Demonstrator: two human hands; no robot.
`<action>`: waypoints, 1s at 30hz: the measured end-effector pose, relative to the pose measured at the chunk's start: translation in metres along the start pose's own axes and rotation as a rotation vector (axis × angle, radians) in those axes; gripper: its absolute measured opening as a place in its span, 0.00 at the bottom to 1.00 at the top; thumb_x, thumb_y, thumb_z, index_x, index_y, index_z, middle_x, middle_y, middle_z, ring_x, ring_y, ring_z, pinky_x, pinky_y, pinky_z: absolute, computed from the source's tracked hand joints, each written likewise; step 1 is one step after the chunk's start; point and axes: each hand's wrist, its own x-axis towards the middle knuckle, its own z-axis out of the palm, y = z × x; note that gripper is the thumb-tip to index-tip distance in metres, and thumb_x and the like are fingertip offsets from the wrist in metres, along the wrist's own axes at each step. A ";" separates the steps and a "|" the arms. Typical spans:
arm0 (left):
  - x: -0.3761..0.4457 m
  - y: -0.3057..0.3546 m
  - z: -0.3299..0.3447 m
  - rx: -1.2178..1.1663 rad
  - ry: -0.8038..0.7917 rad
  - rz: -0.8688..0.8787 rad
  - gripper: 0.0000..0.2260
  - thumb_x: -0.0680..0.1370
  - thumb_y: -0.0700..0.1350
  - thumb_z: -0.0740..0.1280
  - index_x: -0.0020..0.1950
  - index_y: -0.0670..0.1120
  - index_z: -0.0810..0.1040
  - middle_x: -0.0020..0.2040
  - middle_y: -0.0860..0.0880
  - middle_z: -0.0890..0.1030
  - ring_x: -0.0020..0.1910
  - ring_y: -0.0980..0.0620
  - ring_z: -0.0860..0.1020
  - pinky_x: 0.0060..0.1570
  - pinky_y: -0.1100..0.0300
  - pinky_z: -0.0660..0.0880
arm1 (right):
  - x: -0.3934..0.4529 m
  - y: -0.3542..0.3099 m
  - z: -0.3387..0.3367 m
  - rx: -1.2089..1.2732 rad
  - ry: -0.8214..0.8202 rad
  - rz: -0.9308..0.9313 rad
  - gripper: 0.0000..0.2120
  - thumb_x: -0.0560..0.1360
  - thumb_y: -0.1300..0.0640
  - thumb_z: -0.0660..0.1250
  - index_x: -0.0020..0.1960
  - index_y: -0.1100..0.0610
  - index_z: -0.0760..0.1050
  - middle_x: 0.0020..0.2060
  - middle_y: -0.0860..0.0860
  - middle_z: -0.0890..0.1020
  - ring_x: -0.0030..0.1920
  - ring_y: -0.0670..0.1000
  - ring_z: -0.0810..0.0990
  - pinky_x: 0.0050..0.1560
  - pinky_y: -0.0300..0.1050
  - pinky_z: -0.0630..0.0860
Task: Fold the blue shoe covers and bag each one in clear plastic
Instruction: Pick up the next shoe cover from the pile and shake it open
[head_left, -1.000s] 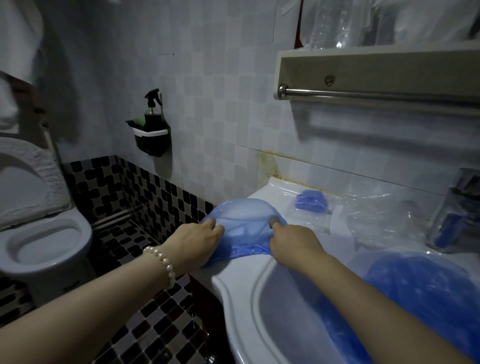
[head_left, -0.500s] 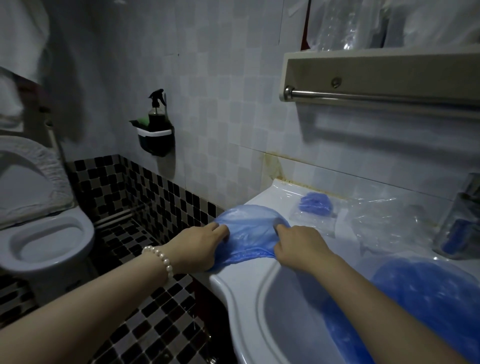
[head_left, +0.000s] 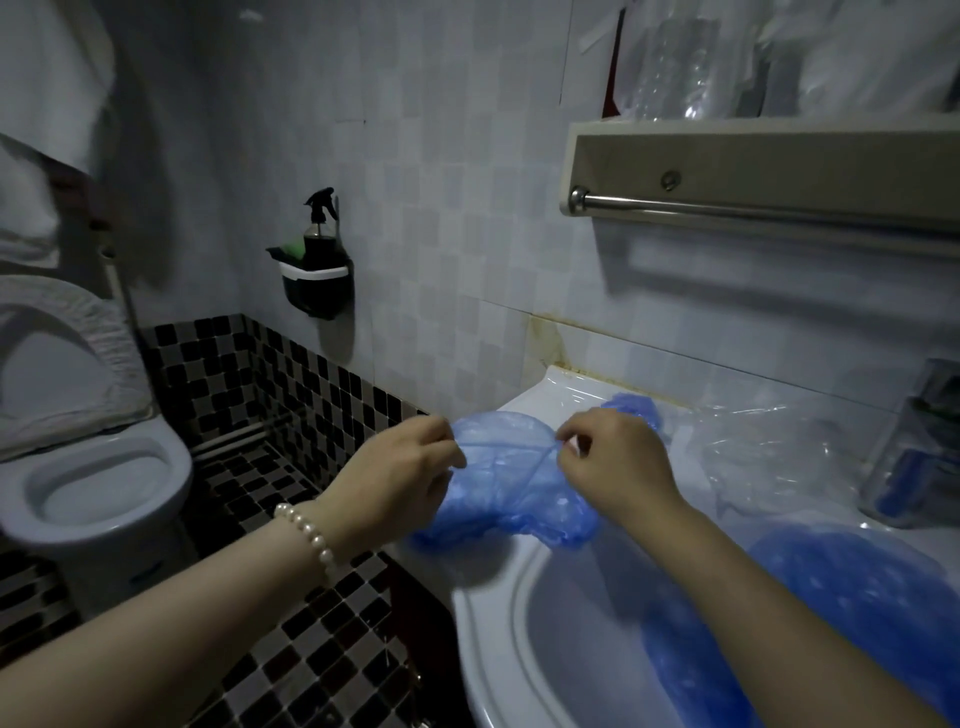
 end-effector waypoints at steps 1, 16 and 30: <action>0.005 0.003 -0.003 -0.026 0.035 -0.021 0.09 0.71 0.41 0.61 0.40 0.43 0.81 0.38 0.48 0.77 0.33 0.48 0.77 0.30 0.63 0.73 | 0.002 -0.001 -0.003 0.116 0.092 0.071 0.09 0.71 0.63 0.64 0.47 0.56 0.82 0.40 0.52 0.82 0.42 0.53 0.78 0.44 0.43 0.73; 0.019 0.009 0.067 0.080 -0.097 -0.089 0.09 0.68 0.43 0.57 0.37 0.43 0.75 0.38 0.44 0.76 0.39 0.48 0.72 0.40 0.59 0.63 | 0.017 -0.033 0.084 0.105 0.066 0.199 0.11 0.73 0.65 0.64 0.55 0.58 0.73 0.54 0.56 0.72 0.54 0.55 0.70 0.51 0.43 0.70; 0.007 0.001 0.071 0.189 -0.613 -0.367 0.42 0.66 0.64 0.27 0.78 0.48 0.41 0.78 0.48 0.39 0.76 0.48 0.38 0.71 0.43 0.35 | 0.015 -0.003 0.094 -0.324 -0.404 0.118 0.27 0.81 0.44 0.41 0.77 0.50 0.40 0.77 0.51 0.39 0.75 0.53 0.35 0.72 0.57 0.34</action>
